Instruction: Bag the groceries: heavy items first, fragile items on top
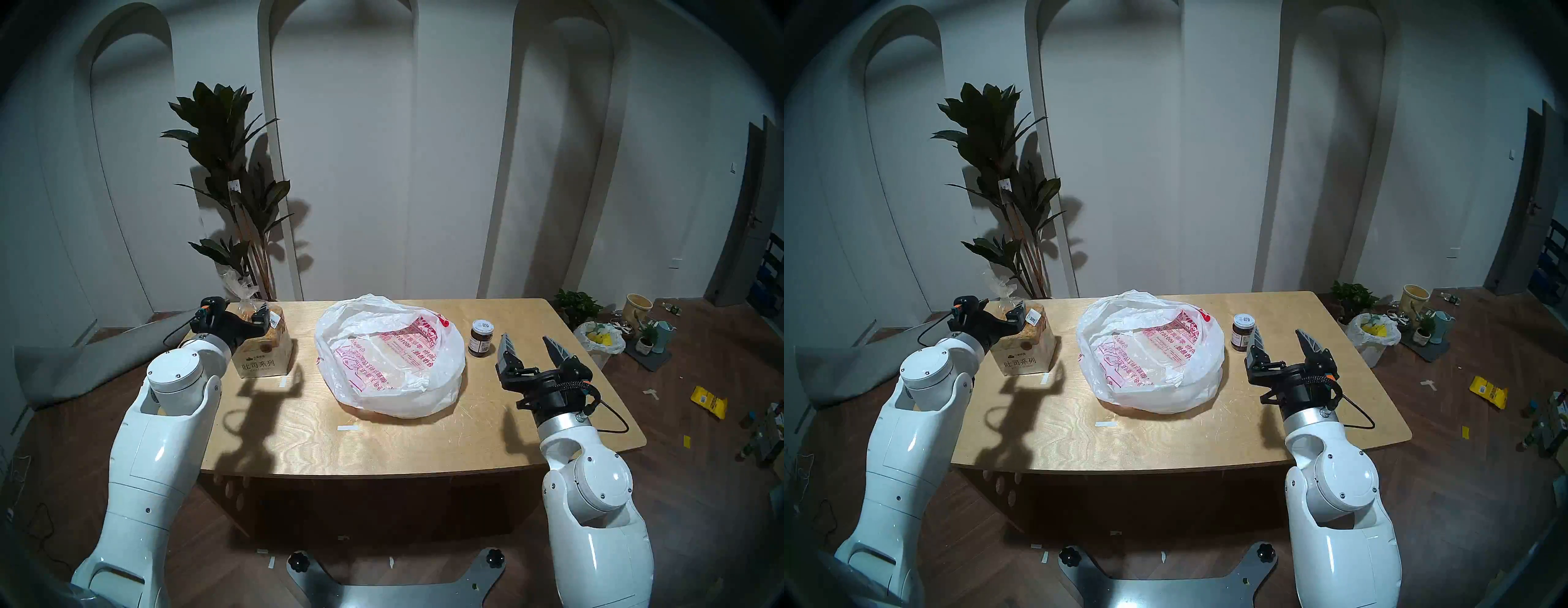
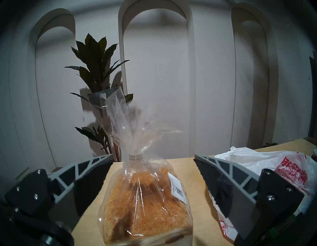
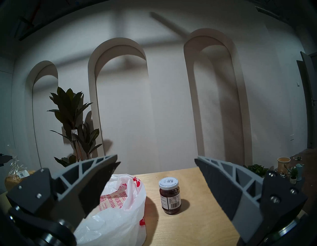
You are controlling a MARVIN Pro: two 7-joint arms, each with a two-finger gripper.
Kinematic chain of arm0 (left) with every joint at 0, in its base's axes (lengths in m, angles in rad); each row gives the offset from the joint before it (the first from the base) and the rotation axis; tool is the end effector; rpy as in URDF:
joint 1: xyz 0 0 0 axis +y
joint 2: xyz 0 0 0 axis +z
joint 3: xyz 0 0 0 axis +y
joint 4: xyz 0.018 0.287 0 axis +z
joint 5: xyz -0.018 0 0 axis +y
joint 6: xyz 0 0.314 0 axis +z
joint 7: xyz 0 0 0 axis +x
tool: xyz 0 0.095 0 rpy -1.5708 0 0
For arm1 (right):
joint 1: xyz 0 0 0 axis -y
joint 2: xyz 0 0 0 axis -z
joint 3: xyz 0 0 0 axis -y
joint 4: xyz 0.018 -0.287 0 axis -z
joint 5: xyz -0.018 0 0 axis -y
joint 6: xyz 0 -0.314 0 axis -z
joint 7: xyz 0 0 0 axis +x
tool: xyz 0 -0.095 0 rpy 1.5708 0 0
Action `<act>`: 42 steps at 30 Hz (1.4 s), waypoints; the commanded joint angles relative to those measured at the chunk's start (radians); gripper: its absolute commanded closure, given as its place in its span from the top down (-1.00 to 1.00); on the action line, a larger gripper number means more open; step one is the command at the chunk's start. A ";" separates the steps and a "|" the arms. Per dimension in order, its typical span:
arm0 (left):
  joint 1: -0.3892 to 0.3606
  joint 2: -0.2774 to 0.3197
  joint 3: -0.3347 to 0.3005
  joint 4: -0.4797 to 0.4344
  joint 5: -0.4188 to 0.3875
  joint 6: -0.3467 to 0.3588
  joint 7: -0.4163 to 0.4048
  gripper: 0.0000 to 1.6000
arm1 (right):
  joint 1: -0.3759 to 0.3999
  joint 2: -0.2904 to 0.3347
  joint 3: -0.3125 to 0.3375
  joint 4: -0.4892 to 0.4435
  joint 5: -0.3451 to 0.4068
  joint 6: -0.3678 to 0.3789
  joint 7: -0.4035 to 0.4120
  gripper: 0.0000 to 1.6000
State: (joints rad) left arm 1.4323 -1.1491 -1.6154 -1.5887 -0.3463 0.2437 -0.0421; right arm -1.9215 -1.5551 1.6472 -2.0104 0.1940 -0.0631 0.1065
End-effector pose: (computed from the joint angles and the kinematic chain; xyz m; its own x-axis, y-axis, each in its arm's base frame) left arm 0.4604 0.1369 -0.2256 0.0733 -0.0660 0.9951 0.0039 -0.9978 -0.0664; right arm 0.3255 -0.0231 -0.2491 -0.1614 -0.1422 0.9766 0.0569 -0.9893 -0.1346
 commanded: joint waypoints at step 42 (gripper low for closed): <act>-0.437 -0.003 0.096 0.502 -0.007 -0.016 -0.050 1.00 | 0.011 0.000 0.008 -0.022 0.002 -0.008 0.008 1.00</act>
State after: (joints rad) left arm 1.0984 -1.1486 -1.5175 -1.1298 -0.3589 0.2433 -0.0868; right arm -1.9163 -1.5549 1.6528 -2.0075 0.1999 -0.0634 0.1167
